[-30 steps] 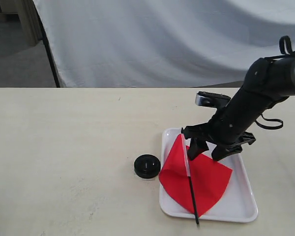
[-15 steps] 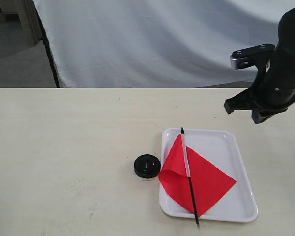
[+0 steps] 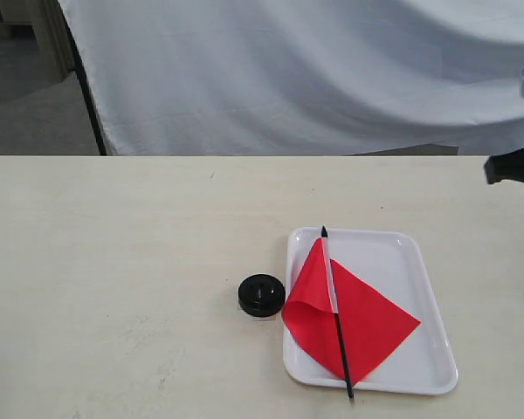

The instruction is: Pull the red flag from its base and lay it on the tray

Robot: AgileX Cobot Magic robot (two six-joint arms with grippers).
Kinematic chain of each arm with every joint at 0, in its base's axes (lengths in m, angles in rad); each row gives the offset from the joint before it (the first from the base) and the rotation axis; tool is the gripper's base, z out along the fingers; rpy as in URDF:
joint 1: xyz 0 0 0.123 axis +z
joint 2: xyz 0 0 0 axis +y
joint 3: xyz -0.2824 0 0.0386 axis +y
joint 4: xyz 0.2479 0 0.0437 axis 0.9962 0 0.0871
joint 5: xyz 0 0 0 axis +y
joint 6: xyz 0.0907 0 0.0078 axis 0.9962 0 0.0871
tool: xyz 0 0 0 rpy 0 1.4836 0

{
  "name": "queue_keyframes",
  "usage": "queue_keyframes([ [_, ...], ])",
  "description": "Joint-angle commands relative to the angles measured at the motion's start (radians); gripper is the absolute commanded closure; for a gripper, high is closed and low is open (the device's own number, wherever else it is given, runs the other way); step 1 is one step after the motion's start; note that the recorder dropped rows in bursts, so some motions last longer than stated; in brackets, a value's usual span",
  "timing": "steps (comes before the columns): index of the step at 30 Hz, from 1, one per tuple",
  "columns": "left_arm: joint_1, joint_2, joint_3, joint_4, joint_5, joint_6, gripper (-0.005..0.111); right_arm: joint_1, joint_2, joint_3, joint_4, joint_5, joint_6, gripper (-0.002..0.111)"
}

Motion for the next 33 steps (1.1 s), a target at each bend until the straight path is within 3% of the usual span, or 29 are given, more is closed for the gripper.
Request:
queue_keyframes([
  [1,0.0,-0.002,0.002,-0.003,-0.009,0.005,0.107,-0.067,-0.176,0.124,-0.014,-0.173,0.069,0.109],
  [12,0.0,-0.002,0.002,-0.003,-0.009,0.005,0.107,-0.071,-0.645,0.495,-0.273,-0.604,0.262,0.109],
  [19,0.0,-0.002,0.002,-0.003,-0.009,0.005,0.107,-0.071,-0.9,0.639,-0.268,-0.807,0.302,0.109],
  [33,0.0,-0.002,0.002,-0.003,-0.009,0.005,0.107,-0.069,-1.301,0.711,-0.23,-0.801,0.347,0.109],
])
